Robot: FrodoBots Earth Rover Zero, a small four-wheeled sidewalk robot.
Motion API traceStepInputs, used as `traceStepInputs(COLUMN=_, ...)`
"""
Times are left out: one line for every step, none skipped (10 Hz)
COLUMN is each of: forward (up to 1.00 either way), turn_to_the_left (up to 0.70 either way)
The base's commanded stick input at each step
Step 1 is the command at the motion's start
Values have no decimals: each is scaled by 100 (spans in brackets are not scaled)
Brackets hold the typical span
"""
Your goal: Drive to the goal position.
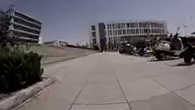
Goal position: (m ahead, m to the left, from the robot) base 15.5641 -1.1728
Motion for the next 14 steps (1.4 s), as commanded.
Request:
traceStepInputs(forward=70, turn_to_the_left=0)
traceStepInputs(forward=70, turn_to_the_left=0)
traceStepInputs(forward=70, turn_to_the_left=0)
traceStepInputs(forward=70, turn_to_the_left=0)
traceStepInputs(forward=70, turn_to_the_left=0)
traceStepInputs(forward=85, turn_to_the_left=0)
traceStepInputs(forward=100, turn_to_the_left=0)
traceStepInputs(forward=100, turn_to_the_left=0)
traceStepInputs(forward=100, turn_to_the_left=0)
traceStepInputs(forward=100, turn_to_the_left=0)
traceStepInputs(forward=100, turn_to_the_left=0)
traceStepInputs(forward=100, turn_to_the_left=24)
traceStepInputs(forward=100, turn_to_the_left=40)
traceStepInputs(forward=100, turn_to_the_left=40)
